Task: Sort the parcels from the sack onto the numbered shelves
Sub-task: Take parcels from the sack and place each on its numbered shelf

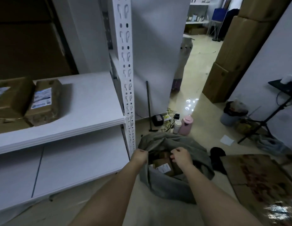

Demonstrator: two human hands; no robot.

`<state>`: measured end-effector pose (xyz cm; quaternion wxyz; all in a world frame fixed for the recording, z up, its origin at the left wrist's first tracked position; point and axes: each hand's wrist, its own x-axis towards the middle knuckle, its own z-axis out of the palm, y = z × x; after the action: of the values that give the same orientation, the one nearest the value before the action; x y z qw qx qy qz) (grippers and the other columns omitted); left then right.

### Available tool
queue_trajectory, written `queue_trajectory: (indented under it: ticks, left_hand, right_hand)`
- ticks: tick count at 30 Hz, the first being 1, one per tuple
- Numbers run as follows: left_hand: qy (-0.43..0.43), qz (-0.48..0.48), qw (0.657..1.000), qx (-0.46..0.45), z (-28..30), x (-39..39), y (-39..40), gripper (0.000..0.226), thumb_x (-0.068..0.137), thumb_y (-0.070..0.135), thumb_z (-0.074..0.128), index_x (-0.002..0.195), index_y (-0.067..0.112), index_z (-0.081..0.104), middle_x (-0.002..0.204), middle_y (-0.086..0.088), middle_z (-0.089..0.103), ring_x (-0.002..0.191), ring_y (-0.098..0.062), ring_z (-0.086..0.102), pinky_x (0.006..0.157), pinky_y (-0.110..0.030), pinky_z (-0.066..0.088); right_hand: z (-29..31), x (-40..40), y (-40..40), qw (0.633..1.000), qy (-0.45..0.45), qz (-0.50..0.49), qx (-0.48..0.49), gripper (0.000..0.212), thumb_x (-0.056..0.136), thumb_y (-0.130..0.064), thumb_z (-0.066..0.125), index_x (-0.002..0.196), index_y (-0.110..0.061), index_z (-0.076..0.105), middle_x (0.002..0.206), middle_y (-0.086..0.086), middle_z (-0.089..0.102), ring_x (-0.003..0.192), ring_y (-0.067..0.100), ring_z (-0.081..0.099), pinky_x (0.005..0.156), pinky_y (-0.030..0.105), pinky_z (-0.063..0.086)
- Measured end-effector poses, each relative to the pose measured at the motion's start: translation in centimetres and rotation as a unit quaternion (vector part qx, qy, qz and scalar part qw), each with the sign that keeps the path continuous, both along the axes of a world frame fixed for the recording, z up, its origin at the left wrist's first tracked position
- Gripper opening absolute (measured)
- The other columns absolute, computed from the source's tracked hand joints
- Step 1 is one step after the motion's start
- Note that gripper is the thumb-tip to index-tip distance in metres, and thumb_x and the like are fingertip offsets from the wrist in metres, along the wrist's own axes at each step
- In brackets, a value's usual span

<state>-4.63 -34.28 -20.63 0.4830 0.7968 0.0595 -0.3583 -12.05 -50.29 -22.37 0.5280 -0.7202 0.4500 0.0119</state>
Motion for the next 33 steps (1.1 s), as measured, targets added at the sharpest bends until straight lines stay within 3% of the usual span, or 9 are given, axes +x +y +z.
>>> queue_trajectory:
  ticks: [6, 10, 12, 14, 16, 19, 24, 28, 33]
  left_hand:
    - [0.01, -0.035, 0.999, 0.035, -2.2, 0.7, -5.0, 0.036, 0.095, 0.004, 0.037, 0.062, 0.014, 0.03, 0.062, -0.006, 0.032, 0.053, -0.018, 0.029, 0.052, -0.027, 0.027]
    - [0.003, -0.065, 0.996, 0.056, -4.3, 2.9, -7.8, 0.035, 0.096, 0.005, 0.039, 0.063, 0.015, 0.03, 0.063, -0.006, 0.031, 0.054, -0.017, 0.028, 0.055, -0.027, 0.029]
    - [0.01, -0.085, 0.994, 0.073, -5.8, 4.2, -8.9, 0.03, 0.096, 0.007, 0.04, 0.066, 0.011, 0.039, 0.066, -0.013, 0.037, 0.055, -0.017, 0.031, 0.059, -0.027, 0.031]
    - [0.024, -0.107, 0.99, 0.085, -6.8, 5.1, -9.8, 0.022, 0.097, 0.012, 0.042, 0.098, -0.005, 0.055, 0.096, -0.031, 0.054, 0.071, -0.027, 0.051, 0.067, -0.033, 0.041]
    - [0.004, -0.144, 0.983, 0.117, -8.1, 6.2, -10.3, 0.035, 0.099, 0.018, 0.043, 0.127, -0.002, 0.047, 0.128, -0.025, 0.051, 0.11, -0.033, 0.054, 0.089, -0.034, 0.044]
    - [-0.031, -0.218, 0.962, 0.164, -10.1, 7.2, -10.7, 0.039, 0.1, 0.022, 0.042, 0.136, 0.007, 0.04, 0.141, -0.015, 0.044, 0.127, -0.029, 0.045, 0.098, -0.029, 0.036]
    - [-0.064, -0.296, 0.917, 0.261, -15.5, 7.8, -11.4, 0.041, 0.1, 0.026, 0.041, 0.139, 0.012, 0.043, 0.143, -0.013, 0.045, 0.127, -0.028, 0.047, 0.103, -0.035, 0.038]
    - [-0.116, -0.35, 0.872, 0.322, -22.6, 8.0, -12.5, 0.037, 0.099, 0.023, 0.041, 0.134, 0.015, 0.048, 0.137, -0.012, 0.049, 0.122, -0.029, 0.05, 0.099, -0.038, 0.041]
    - [-0.171, -0.404, 0.827, 0.351, -33.9, 8.5, -13.7, 0.044, 0.098, 0.026, 0.044, 0.14, 0.014, 0.043, 0.142, -0.013, 0.044, 0.129, -0.03, 0.043, 0.108, -0.041, 0.033]
  right_hand:
    - [-2.3, -0.6, -3.9, 0.998, 0.053, 0.025, -0.016, 0.018, 0.096, -0.025, 0.048, 0.082, -0.018, 0.057, 0.093, 0.009, 0.067, 0.089, 0.027, 0.064, 0.089, 0.045, 0.052]
    - [-4.1, 1.2, -6.3, 0.993, 0.095, 0.069, -0.033, 0.02, 0.099, -0.026, 0.045, 0.089, -0.013, 0.057, 0.095, 0.01, 0.065, 0.084, 0.024, 0.06, 0.076, 0.033, 0.047]
    - [-5.3, 2.6, -7.7, 0.987, 0.117, 0.095, -0.052, 0.021, 0.1, -0.027, 0.043, 0.091, -0.014, 0.057, 0.092, 0.007, 0.063, 0.08, 0.02, 0.057, 0.072, 0.03, 0.043]
    - [-6.4, 4.0, -8.7, 0.981, 0.137, 0.118, -0.068, 0.019, 0.1, -0.028, 0.044, 0.092, -0.016, 0.056, 0.092, 0.004, 0.062, 0.08, 0.019, 0.056, 0.07, 0.029, 0.042]
    - [-7.9, 5.4, -9.8, 0.977, 0.147, 0.132, -0.075, 0.018, 0.1, -0.027, 0.044, 0.098, -0.016, 0.058, 0.096, 0.003, 0.062, 0.082, 0.019, 0.056, 0.07, 0.029, 0.042]
    - [-10.0, 6.8, -10.6, 0.969, 0.165, 0.163, -0.081, 0.022, 0.1, -0.026, 0.042, 0.111, -0.016, 0.058, 0.101, 0.003, 0.058, 0.087, 0.019, 0.052, 0.07, 0.028, 0.039]
    - [-15.1, 8.8, -11.3, 0.96, 0.173, 0.21, -0.069, 0.017, 0.099, -0.026, 0.041, 0.103, -0.017, 0.055, 0.101, 0.003, 0.062, 0.082, 0.019, 0.054, 0.071, 0.031, 0.043]
    - [-21.6, 11.0, -12.0, 0.951, 0.167, 0.248, -0.079, 0.018, 0.099, -0.026, 0.041, 0.103, -0.017, 0.056, 0.104, 0.003, 0.063, 0.092, 0.021, 0.06, 0.076, 0.032, 0.047]
    - [-32.8, 13.2, -12.9, 0.929, 0.155, 0.314, -0.118, 0.019, 0.099, -0.021, 0.04, 0.088, -0.018, 0.055, 0.087, 0.0, 0.059, 0.077, 0.016, 0.054, 0.067, 0.028, 0.042]
